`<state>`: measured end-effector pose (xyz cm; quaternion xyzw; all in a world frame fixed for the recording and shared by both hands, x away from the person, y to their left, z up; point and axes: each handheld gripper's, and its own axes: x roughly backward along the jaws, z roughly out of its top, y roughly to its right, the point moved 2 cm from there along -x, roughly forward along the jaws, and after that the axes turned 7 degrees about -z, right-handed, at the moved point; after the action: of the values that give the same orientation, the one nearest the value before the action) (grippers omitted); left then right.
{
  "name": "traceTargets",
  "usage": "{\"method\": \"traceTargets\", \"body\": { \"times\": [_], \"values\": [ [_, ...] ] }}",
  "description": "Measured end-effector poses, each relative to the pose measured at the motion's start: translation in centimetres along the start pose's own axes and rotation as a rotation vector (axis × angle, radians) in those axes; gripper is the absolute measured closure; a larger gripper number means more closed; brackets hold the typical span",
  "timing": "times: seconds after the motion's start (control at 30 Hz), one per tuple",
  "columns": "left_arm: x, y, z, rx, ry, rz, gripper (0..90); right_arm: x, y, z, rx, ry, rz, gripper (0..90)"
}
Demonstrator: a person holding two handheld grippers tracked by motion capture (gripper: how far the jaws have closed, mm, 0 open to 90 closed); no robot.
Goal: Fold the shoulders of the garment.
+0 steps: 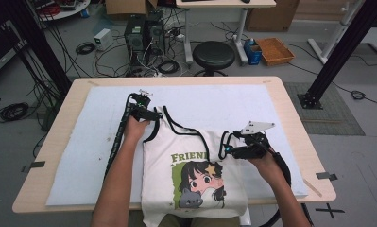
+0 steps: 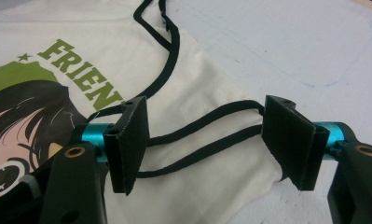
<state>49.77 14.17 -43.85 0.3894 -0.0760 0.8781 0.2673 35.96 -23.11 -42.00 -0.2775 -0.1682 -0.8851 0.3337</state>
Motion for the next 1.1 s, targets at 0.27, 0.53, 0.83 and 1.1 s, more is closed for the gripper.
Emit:
{"method": "traceTargets", "body": {
  "times": [0.27, 0.53, 0.83, 1.1],
  "values": [
    [-1.7, 0.5, -0.4, -0.037, -0.001, -0.025, 45.2, 0.3, 0.1, -0.5, -0.005, 0.005, -0.003, 32.2],
    [-1.5, 1.5, -0.2, -0.108, -0.019, -0.085, 84.7, 0.6, 0.2, -0.6, -0.007, 0.009, -0.005, 32.2],
    [3.8, 2.8, -0.6, -0.121, 0.196, -0.222, 84.8, 0.7, 0.1, -0.6, -0.009, 0.013, -0.017, 32.4],
    [7.9, 4.8, -4.7, -0.166, 0.296, -0.306, 84.7, 0.8, -0.4, -0.4, -0.004, 0.021, -0.015, 32.6]
  ]
}}
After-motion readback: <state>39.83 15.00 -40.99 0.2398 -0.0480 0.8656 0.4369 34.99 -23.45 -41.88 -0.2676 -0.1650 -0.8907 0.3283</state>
